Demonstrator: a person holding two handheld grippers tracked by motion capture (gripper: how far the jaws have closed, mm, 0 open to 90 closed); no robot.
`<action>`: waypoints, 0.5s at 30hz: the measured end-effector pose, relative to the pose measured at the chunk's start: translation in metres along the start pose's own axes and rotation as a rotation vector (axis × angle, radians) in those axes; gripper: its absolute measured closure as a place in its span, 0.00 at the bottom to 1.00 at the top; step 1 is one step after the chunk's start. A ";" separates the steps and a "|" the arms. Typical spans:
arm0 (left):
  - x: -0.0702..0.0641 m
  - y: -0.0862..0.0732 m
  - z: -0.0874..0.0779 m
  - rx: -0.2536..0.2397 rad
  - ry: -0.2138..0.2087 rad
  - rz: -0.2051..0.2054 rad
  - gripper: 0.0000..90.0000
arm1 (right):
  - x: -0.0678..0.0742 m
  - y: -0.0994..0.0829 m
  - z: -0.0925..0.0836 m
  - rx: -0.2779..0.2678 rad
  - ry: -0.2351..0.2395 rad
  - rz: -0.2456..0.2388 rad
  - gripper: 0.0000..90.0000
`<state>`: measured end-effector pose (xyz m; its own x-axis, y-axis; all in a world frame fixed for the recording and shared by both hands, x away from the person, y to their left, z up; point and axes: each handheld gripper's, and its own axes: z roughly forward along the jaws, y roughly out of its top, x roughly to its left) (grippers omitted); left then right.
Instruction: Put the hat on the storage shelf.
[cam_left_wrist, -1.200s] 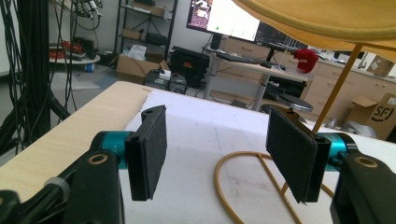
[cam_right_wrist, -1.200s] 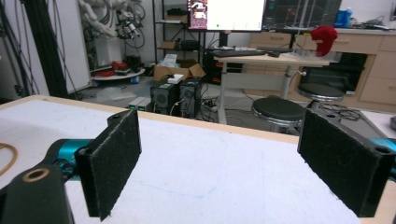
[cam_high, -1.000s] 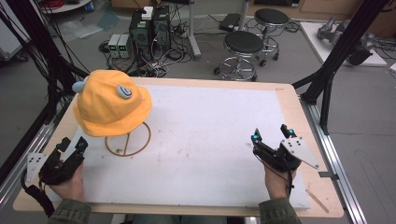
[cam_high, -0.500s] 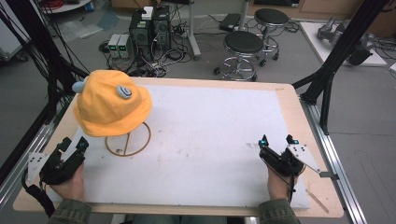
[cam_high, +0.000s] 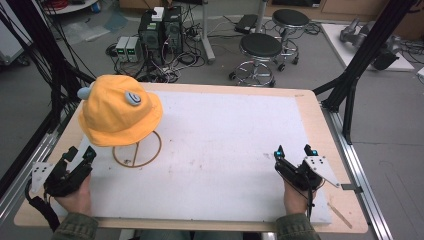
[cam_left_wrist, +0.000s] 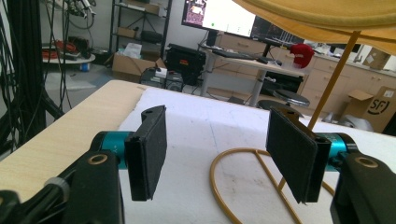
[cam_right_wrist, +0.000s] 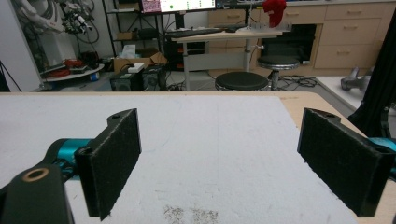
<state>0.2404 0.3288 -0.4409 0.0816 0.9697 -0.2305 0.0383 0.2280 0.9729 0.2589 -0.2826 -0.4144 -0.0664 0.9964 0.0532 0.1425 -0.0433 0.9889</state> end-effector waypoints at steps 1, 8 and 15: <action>0.000 0.000 0.000 0.000 0.000 0.000 0.43 | 0.000 0.000 0.000 0.000 -0.002 0.001 0.14; -0.001 -0.001 0.002 0.003 -0.005 -0.001 0.43 | 0.002 0.000 -0.001 0.003 0.005 -0.015 0.14; 0.000 -0.001 0.002 0.006 -0.008 -0.004 0.43 | 0.002 -0.001 -0.001 0.004 0.012 -0.021 0.14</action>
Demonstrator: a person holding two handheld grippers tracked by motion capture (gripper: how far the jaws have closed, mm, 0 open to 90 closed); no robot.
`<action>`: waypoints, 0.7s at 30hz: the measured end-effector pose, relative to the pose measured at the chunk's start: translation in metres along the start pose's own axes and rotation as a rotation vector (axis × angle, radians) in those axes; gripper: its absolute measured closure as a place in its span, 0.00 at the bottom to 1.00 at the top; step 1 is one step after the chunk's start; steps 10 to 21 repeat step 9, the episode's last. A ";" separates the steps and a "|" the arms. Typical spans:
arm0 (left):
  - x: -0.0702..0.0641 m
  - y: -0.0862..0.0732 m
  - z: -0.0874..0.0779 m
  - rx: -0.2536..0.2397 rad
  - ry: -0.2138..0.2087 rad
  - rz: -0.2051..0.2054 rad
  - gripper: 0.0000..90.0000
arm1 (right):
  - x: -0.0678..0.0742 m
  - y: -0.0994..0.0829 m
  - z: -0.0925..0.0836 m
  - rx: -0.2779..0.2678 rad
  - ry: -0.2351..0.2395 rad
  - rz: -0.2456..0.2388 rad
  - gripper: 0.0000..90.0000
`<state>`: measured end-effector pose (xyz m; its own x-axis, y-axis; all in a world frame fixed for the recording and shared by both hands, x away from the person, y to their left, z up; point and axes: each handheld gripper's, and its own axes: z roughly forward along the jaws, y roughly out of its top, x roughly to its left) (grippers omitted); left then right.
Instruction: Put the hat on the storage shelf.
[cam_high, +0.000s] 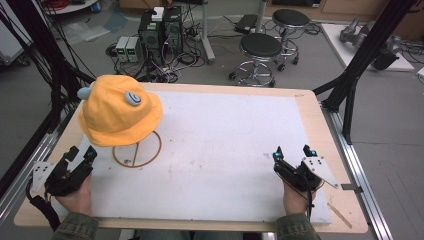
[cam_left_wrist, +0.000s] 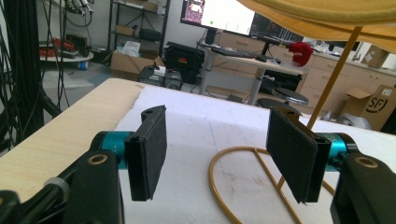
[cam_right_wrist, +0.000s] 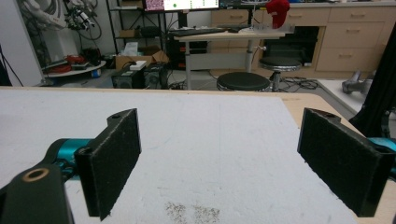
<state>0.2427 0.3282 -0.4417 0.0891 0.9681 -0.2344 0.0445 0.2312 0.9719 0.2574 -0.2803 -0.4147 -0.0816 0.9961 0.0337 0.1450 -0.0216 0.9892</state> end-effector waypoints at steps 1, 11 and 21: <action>0.000 0.000 0.000 0.001 0.000 -0.002 0.43 | 0.000 0.000 0.000 0.002 0.000 0.003 0.14; 0.002 0.000 0.001 0.007 -0.002 -0.003 0.43 | 0.000 0.000 0.000 0.007 -0.001 0.001 0.14; 0.002 0.000 0.001 0.007 -0.002 -0.003 0.43 | 0.000 0.000 0.000 0.007 -0.001 0.001 0.14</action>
